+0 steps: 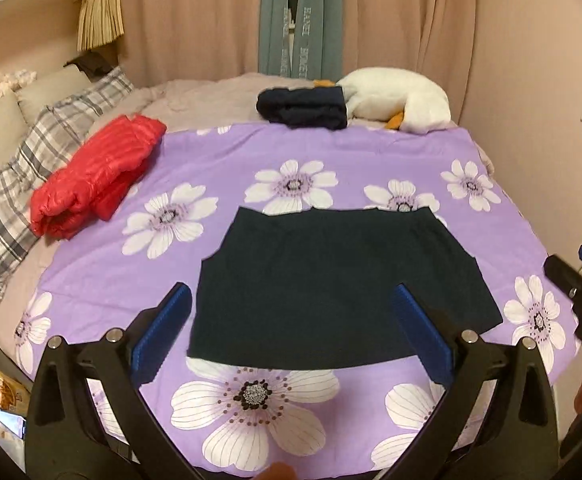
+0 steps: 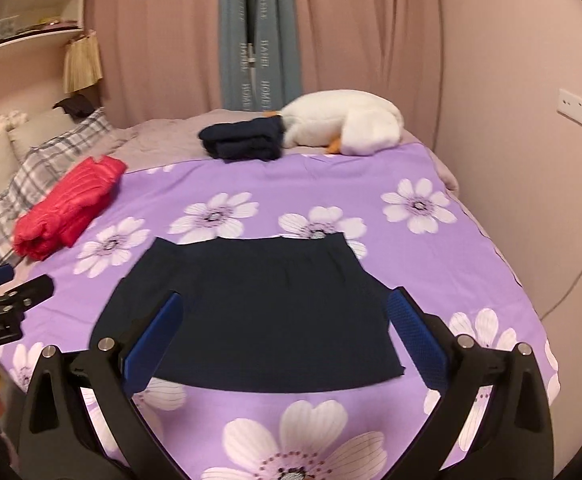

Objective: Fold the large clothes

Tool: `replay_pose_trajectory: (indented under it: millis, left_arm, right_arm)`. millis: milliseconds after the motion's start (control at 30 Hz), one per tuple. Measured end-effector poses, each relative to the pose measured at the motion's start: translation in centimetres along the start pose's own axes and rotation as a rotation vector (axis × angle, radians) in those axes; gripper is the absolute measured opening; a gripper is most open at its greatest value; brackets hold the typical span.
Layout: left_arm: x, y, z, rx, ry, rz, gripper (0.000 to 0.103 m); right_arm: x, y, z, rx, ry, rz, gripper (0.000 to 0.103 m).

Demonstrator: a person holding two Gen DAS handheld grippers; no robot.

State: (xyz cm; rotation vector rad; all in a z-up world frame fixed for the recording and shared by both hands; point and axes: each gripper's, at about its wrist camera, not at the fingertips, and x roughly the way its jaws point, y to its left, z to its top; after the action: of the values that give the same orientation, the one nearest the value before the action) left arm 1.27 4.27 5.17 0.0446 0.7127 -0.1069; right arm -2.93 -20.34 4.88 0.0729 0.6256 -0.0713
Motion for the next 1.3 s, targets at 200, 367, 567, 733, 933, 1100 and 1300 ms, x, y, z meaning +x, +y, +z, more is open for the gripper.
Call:
replay_pose_trajectory:
  millis: [200, 367, 567, 733, 933, 1100, 1300]
  left_arm:
    - [0.2, -0.5, -1.3, -0.010, 0.019, 0.033, 0.101]
    - [2.7, -0.4, -2.9, -0.018, 0.100, 0.052, 0.101]
    - [4.3, -0.6, -3.9, -0.001, 0.139, 0.079, 0.101]
    - [4.7, -0.6, -4.1, 0.007, 0.151, 0.078, 0.101]
    - [4.8, -0.8, -4.0, 0.017, 0.156, 0.075, 0.101]
    - [4.9, -1.0, -4.0, 0.026, 0.157, 0.076, 0.101]
    - [5.1, -1.3, -4.1, 0.039, 0.160, 0.076, 0.101]
  right_arm:
    - [0.6, 1.8, -1.2, -0.028, 0.076, 0.006, 0.102]
    - [3.3, 2.3, -3.9, 0.043, 0.202, 0.031, 0.102]
    - [5.3, 3.5, -5.0, 0.000, 0.257, 0.006, 0.102]
    - [5.4, 3.4, -4.8, 0.002, 0.245, 0.012, 0.102]
    - [5.6, 3.4, -4.8, -0.002, 0.250, 0.012, 0.102]
    - [5.5, 3.4, -4.8, -0.002, 0.246, 0.017, 0.102]
    - [5.5, 3.3, -4.8, 0.000, 0.246, 0.019, 0.102]
